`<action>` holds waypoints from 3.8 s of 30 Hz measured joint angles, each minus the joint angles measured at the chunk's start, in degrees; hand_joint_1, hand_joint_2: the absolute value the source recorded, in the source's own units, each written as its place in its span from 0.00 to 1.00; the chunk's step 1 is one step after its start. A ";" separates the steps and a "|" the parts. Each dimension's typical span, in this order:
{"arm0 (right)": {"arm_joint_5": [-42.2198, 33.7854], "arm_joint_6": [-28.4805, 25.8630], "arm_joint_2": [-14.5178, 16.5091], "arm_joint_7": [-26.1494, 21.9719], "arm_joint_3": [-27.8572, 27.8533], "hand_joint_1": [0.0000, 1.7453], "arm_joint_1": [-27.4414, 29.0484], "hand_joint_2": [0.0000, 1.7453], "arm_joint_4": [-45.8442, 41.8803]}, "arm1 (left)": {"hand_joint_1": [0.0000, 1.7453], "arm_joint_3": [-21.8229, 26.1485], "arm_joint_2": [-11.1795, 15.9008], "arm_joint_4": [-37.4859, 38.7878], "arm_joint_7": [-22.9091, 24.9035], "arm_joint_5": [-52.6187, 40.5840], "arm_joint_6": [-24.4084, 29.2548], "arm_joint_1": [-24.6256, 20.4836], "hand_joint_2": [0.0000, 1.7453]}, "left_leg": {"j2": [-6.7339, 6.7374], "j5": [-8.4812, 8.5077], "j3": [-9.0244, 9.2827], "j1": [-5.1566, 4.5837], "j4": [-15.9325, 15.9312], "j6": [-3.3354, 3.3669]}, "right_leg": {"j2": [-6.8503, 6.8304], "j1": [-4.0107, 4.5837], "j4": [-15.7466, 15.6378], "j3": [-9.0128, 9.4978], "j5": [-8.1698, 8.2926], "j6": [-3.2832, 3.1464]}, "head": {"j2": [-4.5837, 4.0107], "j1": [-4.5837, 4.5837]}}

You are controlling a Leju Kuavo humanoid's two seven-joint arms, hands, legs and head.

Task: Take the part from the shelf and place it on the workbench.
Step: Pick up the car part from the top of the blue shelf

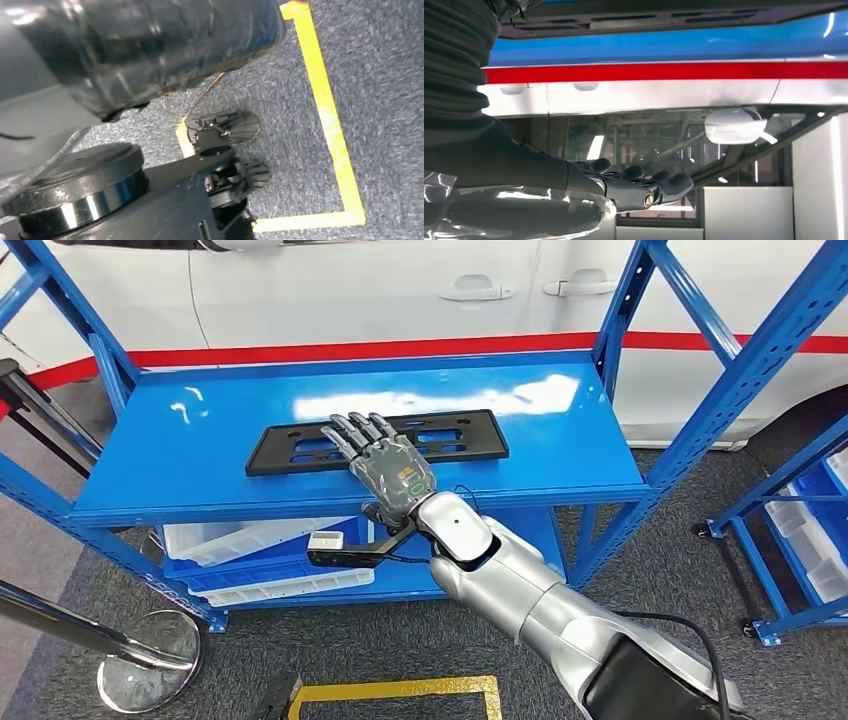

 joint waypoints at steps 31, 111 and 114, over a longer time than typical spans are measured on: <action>2.13 2.63 -0.47 0.47 0.63 0.00 -1.95 1.00 5.32 | 0.00 -1.40 -0.78 0.01 0.98 -0.87 1.98 -0.83 0.00 | 0.06 -0.63 0.62 -0.13 -0.03 0.31 | 0.02 -0.20 0.13 -0.32 0.07 0.22 | -0.01 0.06; 2.13 8.39 -2.54 0.56 0.84 0.00 0.80 1.00 7.50 | 0.00 -1.73 -0.97 0.02 4.16 -0.08 -0.46 -2.55 0.00 | -0.04 -0.82 0.41 0.07 0.19 -0.07 | -0.16 -0.45 0.88 -1.19 0.07 0.68 | -0.01 0.12; 1.74 8.05 -2.39 0.92 0.84 0.00 0.85 1.00 7.95 | 0.00 -1.73 -0.97 0.02 4.21 -0.10 -0.49 -2.65 0.00 | 0.08 -3.31 -1.06 0.29 3.78 -0.98 | -0.23 -0.74 0.38 -0.84 0.29 -0.18 | 0.00 -0.09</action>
